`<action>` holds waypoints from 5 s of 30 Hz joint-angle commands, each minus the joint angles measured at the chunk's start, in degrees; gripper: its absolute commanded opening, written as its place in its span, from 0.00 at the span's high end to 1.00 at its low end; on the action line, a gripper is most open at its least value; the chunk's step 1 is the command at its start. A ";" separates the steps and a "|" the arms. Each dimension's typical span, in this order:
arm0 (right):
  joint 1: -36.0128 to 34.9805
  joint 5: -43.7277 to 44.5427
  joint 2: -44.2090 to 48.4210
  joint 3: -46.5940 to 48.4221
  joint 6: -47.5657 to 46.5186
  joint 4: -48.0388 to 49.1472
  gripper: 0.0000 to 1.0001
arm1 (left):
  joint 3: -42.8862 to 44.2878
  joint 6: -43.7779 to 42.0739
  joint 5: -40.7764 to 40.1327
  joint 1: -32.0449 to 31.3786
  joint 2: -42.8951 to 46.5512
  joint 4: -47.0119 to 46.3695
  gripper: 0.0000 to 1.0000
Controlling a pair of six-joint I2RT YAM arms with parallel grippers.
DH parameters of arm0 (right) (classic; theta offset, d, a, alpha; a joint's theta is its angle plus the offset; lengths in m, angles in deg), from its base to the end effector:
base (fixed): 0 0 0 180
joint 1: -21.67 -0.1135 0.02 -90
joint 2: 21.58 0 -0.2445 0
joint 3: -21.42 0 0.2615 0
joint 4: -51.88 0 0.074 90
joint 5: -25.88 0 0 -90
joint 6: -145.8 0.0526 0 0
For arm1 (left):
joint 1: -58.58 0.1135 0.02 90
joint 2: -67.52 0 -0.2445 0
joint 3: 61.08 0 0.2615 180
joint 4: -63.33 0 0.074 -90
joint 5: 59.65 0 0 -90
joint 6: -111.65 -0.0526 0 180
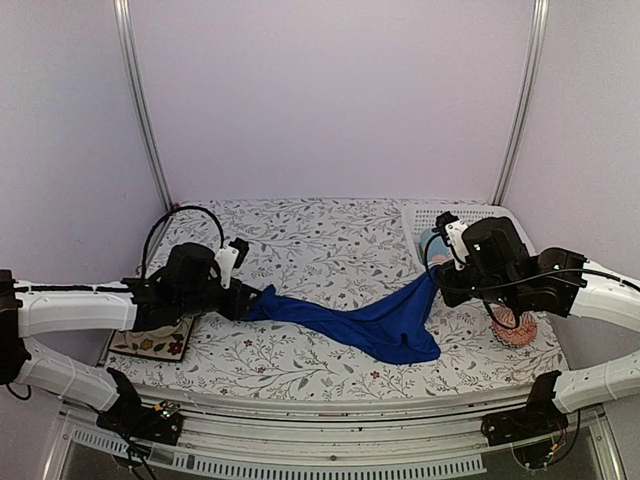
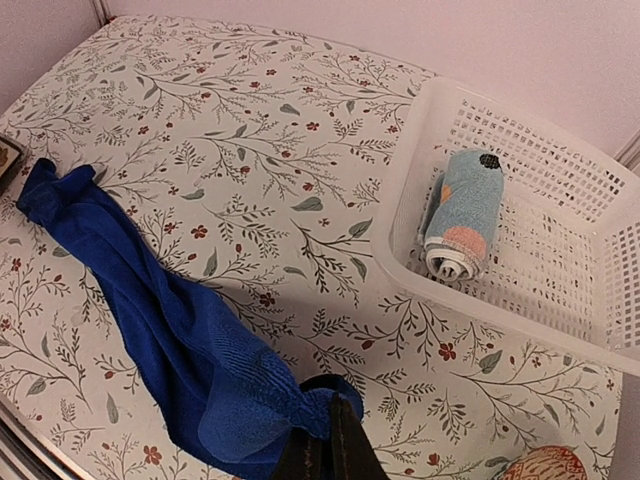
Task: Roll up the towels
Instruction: Adjust the towel at the center of the board, then pick up the towel from the center of the board.
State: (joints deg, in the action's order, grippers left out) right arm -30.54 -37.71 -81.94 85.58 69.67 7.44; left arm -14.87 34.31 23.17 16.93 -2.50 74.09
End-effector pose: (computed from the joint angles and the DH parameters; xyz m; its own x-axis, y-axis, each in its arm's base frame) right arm 0.1729 0.1847 0.2645 -0.5076 -0.3042 -0.8061 -0.3907 0.9151 -0.0993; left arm 0.2133 -0.1809 0.1661 -0.5413 0.1905 -0.8190 0.4754 0.8727 -0.1113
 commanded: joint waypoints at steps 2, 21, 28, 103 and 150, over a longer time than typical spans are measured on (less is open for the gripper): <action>1.42 -0.94 -0.10 0.46 -1.33 1.56 0.94 | 3.82 -3.98 2.43 -0.62 -4.43 -2.73 0.27; 12.55 -2.12 0.29 0.28 -3.70 0.37 0.94 | 20.52 -21.92 22.57 1.68 -21.41 9.41 0.17; 19.04 0.10 1.64 -0.23 -3.41 -0.52 0.96 | 20.34 -22.62 23.80 4.11 -21.49 9.30 0.23; 34.11 -6.21 -33.15 7.77 -6.42 7.30 0.97 | 25.03 -10.82 16.64 14.78 -31.87 3.79 1.00; 31.67 -11.47 -22.98 5.20 -7.79 5.45 0.98 | 24.57 -8.54 32.81 10.31 -37.32 4.92 0.72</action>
State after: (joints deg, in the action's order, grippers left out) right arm 1.72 -49.29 -109.17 91.15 60.97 12.51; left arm 9.81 26.01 55.47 28.56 -38.58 78.92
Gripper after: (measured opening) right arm 0.029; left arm 0.350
